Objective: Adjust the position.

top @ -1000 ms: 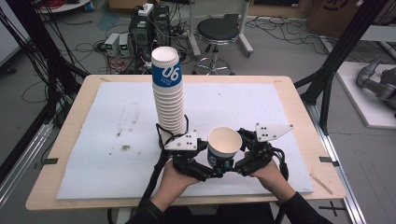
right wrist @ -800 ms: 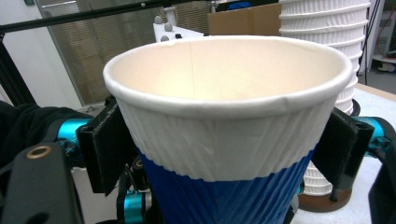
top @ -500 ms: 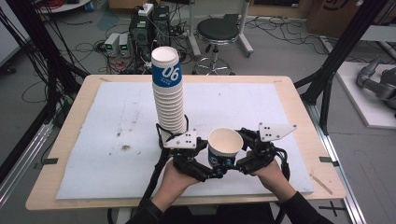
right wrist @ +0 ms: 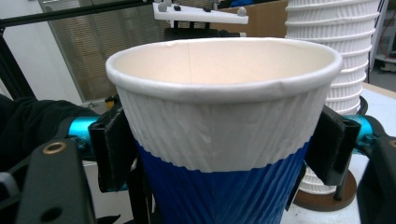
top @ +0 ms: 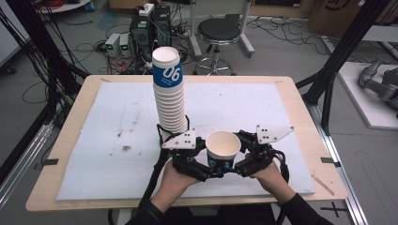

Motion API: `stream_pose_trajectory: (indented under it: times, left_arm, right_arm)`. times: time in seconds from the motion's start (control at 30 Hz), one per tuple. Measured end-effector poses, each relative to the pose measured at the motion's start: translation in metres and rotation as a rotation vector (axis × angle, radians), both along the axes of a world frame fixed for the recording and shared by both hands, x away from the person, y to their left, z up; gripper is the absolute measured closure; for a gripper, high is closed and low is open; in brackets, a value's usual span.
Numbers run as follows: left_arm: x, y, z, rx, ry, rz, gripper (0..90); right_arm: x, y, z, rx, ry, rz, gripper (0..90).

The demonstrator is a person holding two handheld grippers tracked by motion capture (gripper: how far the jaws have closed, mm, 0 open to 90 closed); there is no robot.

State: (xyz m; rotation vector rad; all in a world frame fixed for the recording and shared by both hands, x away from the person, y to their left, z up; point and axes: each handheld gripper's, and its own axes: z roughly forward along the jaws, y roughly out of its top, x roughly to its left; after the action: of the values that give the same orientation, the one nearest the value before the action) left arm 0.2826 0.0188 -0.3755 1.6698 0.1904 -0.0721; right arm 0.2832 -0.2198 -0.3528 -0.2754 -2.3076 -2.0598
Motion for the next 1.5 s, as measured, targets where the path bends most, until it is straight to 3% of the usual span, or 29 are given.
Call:
stream_pose_trajectory:
  times: [0.2, 0.67, 0.87, 0.97, 1.13, 1.3, 1.5]
  left_arm:
    - [-0.001, -0.002, -0.001, 0.01, -0.006, -0.003, 26.6]
    - [-0.001, -0.003, -0.003, 0.014, -0.006, -0.007, 25.9]
    - [0.001, 0.0, -0.002, 0.024, 0.0, 0.014, 18.1]
    - [0.001, 0.003, -0.001, 0.045, -0.012, 0.035, 16.0]
    - [0.002, 0.015, 0.002, 0.044, -0.024, 0.071, 15.7]
    - [0.003, 0.034, 0.008, 0.04, -0.043, 0.128, 15.7]
    - [-0.002, 0.061, 0.012, 0.081, -0.082, 0.207, 15.7]
  right_arm:
    - [-0.001, 0.0, 0.003, 0.007, 0.008, 0.003, 18.1]
    - [-0.002, -0.003, 0.006, 0.016, -0.022, -0.016, 20.3]
    - [-0.002, -0.007, 0.007, 0.021, -0.037, -0.032, 20.6]
    - [-0.001, -0.01, 0.008, 0.022, -0.035, -0.041, 20.6]
    - [0.003, -0.017, 0.008, 0.027, -0.046, -0.066, 20.6]
    - [0.007, -0.026, 0.007, 0.018, -0.05, -0.091, 20.6]
    - [0.012, -0.038, 0.007, 0.02, -0.05, -0.121, 20.6]
